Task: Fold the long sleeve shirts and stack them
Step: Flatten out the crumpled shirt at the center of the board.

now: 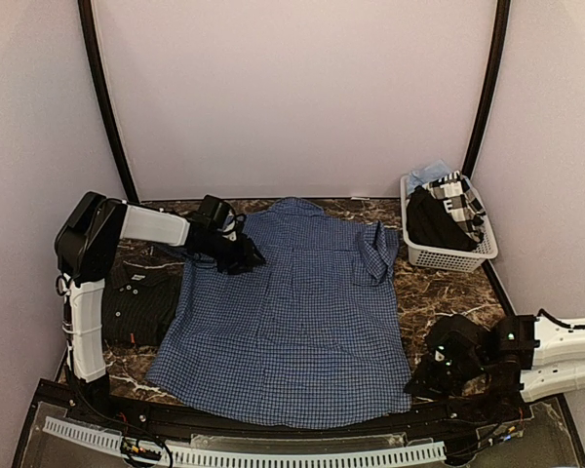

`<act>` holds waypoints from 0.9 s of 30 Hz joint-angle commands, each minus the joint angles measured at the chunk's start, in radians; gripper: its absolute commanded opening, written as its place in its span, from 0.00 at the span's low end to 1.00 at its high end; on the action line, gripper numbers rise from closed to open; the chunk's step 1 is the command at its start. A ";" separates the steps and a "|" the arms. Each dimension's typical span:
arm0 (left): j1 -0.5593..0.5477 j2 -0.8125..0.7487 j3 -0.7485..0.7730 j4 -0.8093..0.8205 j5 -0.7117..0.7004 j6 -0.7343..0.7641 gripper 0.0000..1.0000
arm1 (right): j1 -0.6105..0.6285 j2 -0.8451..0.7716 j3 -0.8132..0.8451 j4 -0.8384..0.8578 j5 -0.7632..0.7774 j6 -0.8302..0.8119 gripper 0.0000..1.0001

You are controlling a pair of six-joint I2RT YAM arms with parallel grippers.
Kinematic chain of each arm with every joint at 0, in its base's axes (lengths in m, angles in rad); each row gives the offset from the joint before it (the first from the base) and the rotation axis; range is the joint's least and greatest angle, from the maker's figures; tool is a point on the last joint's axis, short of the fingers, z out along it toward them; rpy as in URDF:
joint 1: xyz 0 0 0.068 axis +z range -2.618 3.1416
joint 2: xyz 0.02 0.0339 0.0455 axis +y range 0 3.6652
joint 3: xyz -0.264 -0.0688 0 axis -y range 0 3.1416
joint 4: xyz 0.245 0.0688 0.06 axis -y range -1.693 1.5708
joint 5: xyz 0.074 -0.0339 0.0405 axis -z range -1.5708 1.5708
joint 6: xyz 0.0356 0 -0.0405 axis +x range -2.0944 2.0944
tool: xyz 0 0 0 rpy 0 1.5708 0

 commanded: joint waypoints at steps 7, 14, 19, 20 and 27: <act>0.004 -0.041 0.073 -0.125 0.015 0.067 0.47 | -0.041 0.195 0.345 -0.171 0.248 -0.216 0.55; -0.010 -0.122 0.055 -0.162 0.017 0.088 0.48 | -0.213 0.334 0.449 0.022 0.262 -0.451 0.57; -0.039 -0.225 -0.024 -0.148 0.011 0.085 0.48 | -0.322 0.475 0.528 0.192 0.255 -0.613 0.56; -0.052 -0.239 -0.048 -0.144 0.009 0.085 0.48 | -0.331 0.515 0.553 0.205 0.268 -0.644 0.56; -0.134 -0.380 -0.171 -0.108 -0.026 0.064 0.48 | -0.404 0.787 0.719 0.243 0.360 -0.799 0.53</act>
